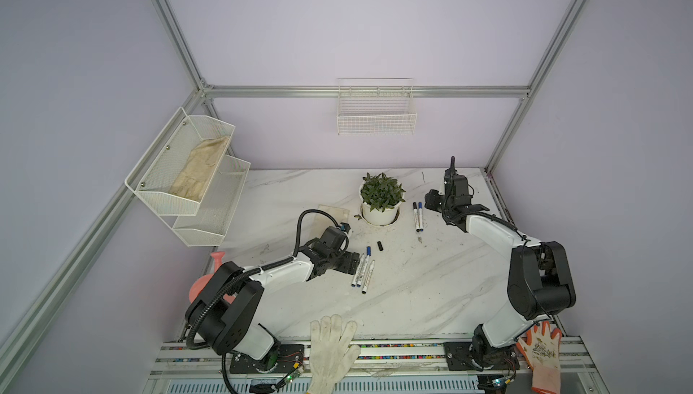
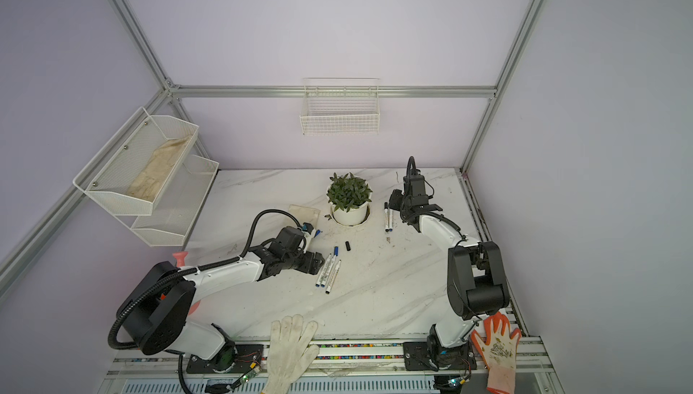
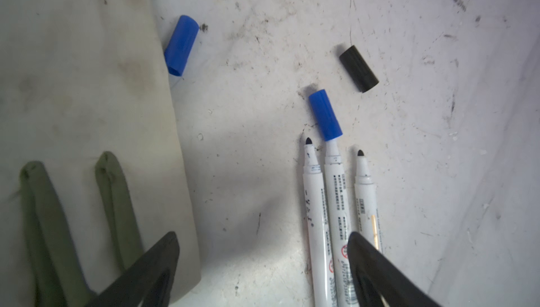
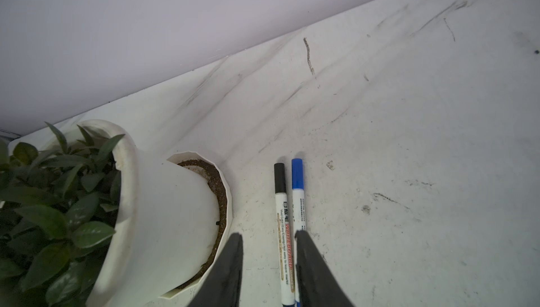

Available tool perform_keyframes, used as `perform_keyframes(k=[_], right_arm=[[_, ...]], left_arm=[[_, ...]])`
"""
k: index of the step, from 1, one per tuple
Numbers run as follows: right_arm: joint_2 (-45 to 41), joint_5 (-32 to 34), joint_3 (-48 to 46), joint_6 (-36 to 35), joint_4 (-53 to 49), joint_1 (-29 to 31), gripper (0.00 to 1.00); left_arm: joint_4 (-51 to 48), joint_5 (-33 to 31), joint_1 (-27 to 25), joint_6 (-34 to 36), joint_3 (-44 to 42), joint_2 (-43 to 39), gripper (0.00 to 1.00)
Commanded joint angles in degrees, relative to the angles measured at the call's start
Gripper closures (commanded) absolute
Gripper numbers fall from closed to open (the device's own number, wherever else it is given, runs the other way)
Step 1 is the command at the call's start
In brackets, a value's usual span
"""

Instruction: Insert the pens into the pen caps

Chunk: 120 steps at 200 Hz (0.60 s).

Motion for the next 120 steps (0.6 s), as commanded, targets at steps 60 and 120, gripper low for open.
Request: perform_keyframes(k=[60,120], right_arm=[[0.45,-0.86,0.09,-0.41,1.48,-0.07,0.67],[-0.15,-0.70,-0.02,-0.79,1.66,-0.08,0.67]], left_arm=[[-3.13,0.90,-2.66,3.32,6.44,2.64,0.21],[-8.03,-3.30,-3.71,3.31,8.16,5.11,0.32]])
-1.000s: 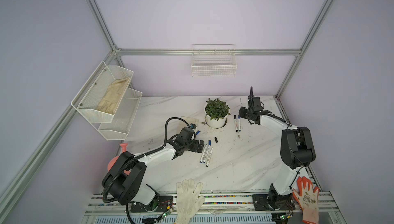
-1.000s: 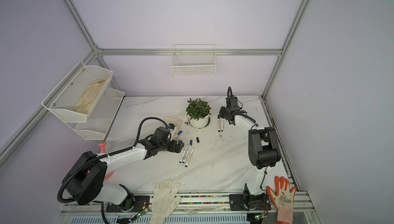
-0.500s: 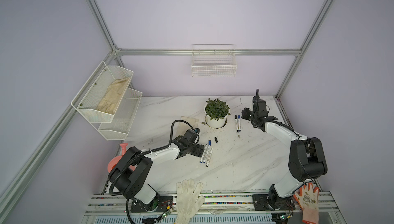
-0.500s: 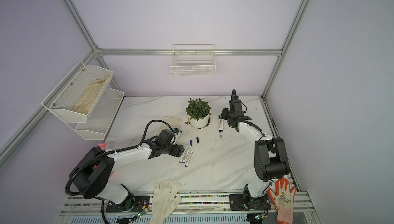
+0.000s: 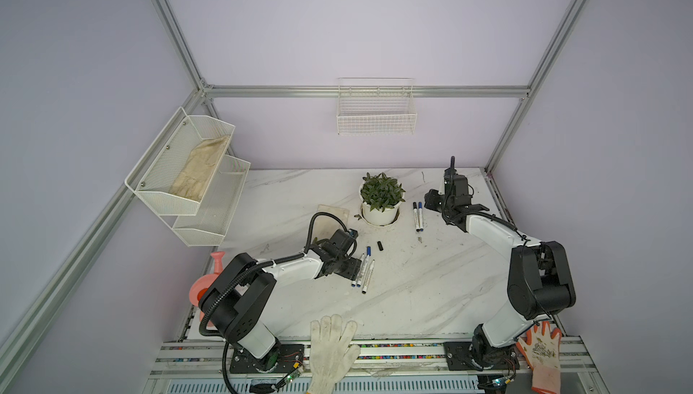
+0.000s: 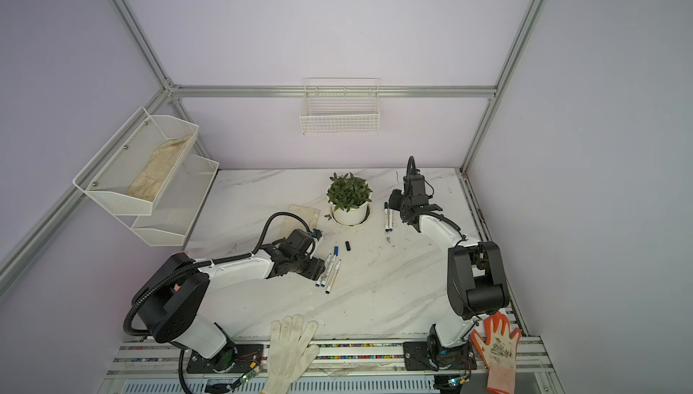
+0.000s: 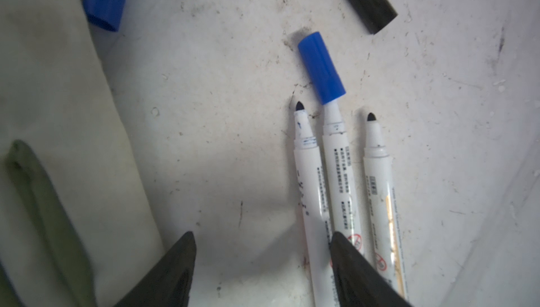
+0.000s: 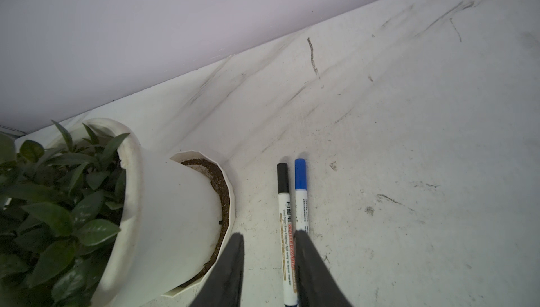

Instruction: Insert the pens into the pen caps

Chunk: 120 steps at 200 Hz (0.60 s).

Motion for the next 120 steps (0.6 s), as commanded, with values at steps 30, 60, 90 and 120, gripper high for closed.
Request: perform_keyframes(k=[30,60,90,120], right_arm=[[-0.17,-0.08,0.07,-0.64,1.26,-0.07,0.68],[-0.49,0.06,0.07,-0.55,1.34,-0.09,0.68],[-1.10,0.32,-0.13,-0.62,1.35,-0.11,0.68],[-1.36,0.36,-0.20,-0.49,1.36,-0.06,0.68]], left_arm=[[-6.02,-3.19,-1.72,1.86,6.39,2.07,0.36],[-10.32,-4.34,-2.20,1.06,7.60,3.06,0.47],[-13.05,-3.26,-2.52,-0.14,6.89,2.87,0.57],[-13.64,-2.90,-2.65,-1.37,6.13,2.79,0.71]])
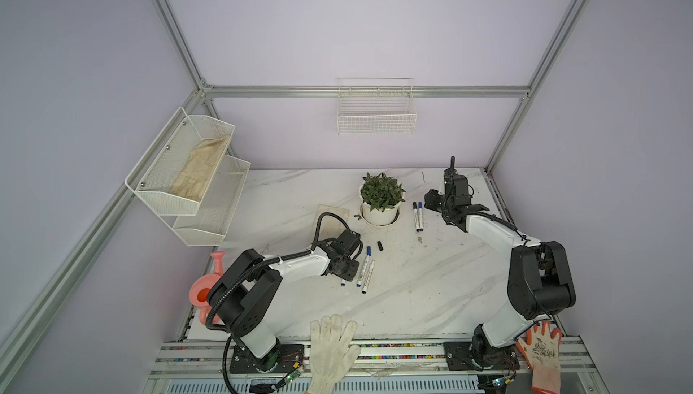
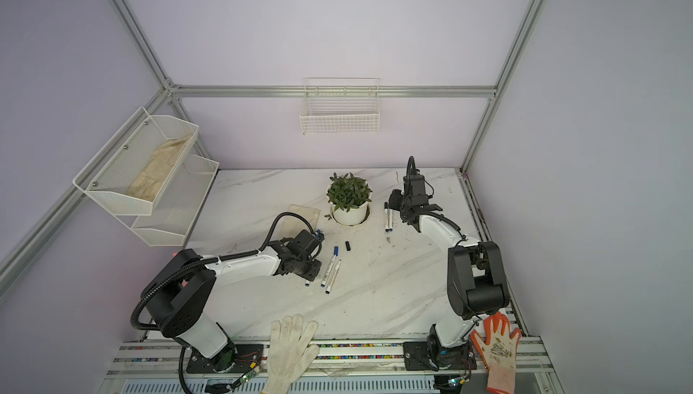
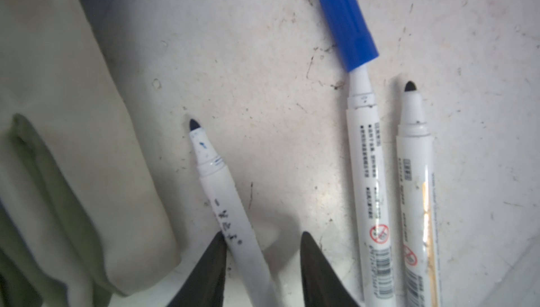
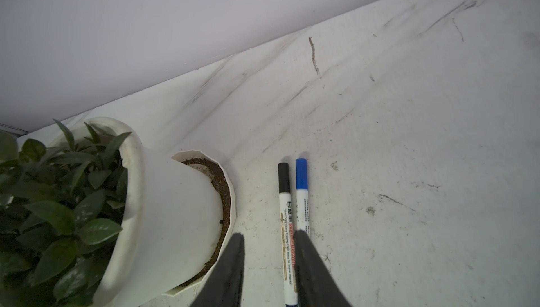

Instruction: Insert the pens into the pen caps

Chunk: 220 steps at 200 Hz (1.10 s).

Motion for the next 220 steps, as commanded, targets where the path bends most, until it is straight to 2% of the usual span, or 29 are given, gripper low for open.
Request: perform_keyframes(k=[1,45,75,95,123,164,220], right_arm=[[-1.35,0.58,-0.23,-0.41,1.33,-0.11,0.68],[-3.27,0.37,-1.50,-0.34,1.08,-0.06,0.68],[-8.18,-5.06,-5.20,-0.48,4.11,2.00,0.68],[-12.36,-9.97,-7.95,-2.75,7.28,7.36,0.68],[-14.79,-19.44,-9.13,-3.34,10.90,15.10,0.65],[-11.80,-28.09,-7.27,0.12,15.70,21.05,0.59],[-10.38,-30.12,-4.76,-1.53,14.68,22.09,0.60]], left_arm=[[-4.68,1.38,-0.47,-1.35,1.95,0.36,0.72],[-4.19,-0.58,-0.41,-1.18,5.94,1.86,1.00],[2.56,3.18,0.28,1.55,5.69,-4.53,1.00],[11.87,9.82,1.68,2.69,2.40,-11.31,1.00],[20.61,10.02,2.71,1.08,-0.53,-18.05,1.00],[26.50,10.13,2.76,1.59,-0.87,-20.05,1.00],[27.95,9.87,2.76,2.08,-0.77,-19.96,1.00]])
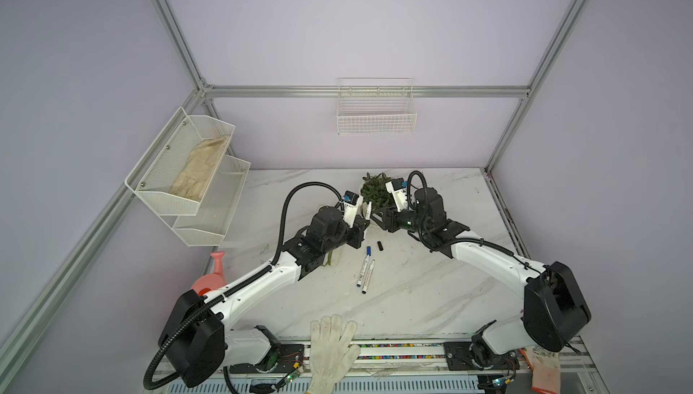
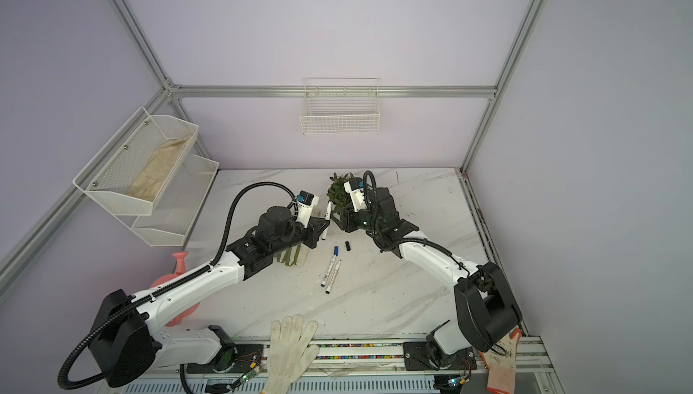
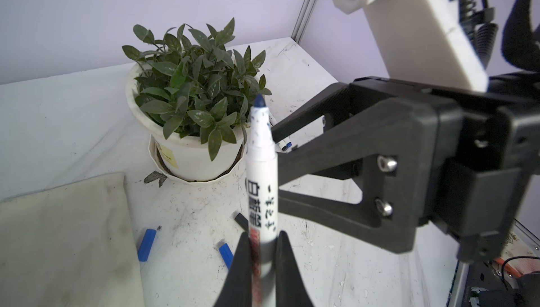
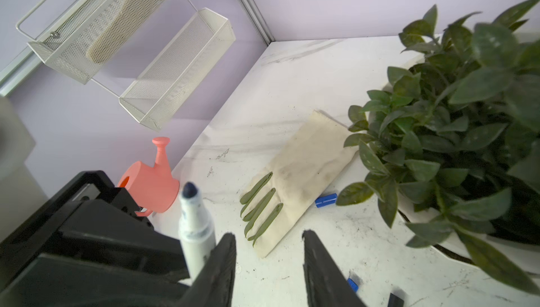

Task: Insert the pens into the pen caps
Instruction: 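Hold the black-tipped marker upright with the left gripper while the right gripper approaches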

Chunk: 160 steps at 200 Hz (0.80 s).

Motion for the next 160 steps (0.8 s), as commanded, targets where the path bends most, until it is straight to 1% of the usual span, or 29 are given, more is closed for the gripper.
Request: perform_keyframes(k=[1,24,53,73,90,106,121,160], right_arm=[[-0.52,-4.06,1.85,-0.40,2.62,0.63,0.60],[-1.24,-2.98,1.94,-1.47,1.34,0.62,0.60],[-4.12,4.56,1.46,-1.99,-0.19,0.57,0.60],[-5.72,6.49,1.46,-2.62,-0.24,0.36,0.60],[-5.74,5.86,2.70,-5.05,-2.09,0.36,0.60],[-4.90,1.88,4.55,-5.41,-3.54,0.51,0.60],[-3.26,-0.48,5.33,-5.26,-3.42,0.97,0.60],[-0.35,-0.19,5.70,-4.58,-2.87,1.43,0.60]], left_arm=[[2.81,1.07,0.09,1.40,-2.24,-0.10,1.00],[2.99,0.36,0.18,0.62,-2.54,0.15,1.00],[3.22,0.64,0.75,-0.09,-2.93,0.25,1.00],[3.41,1.19,1.06,-0.27,-3.11,0.42,1.00],[3.35,1.93,1.10,-0.28,-3.07,0.60,1.00],[3.62,2.92,1.10,-0.37,-3.07,0.78,1.00],[4.03,4.02,1.10,-0.27,-3.11,0.98,1.00],[4.72,3.46,1.11,-0.18,-3.43,0.21,1.00]])
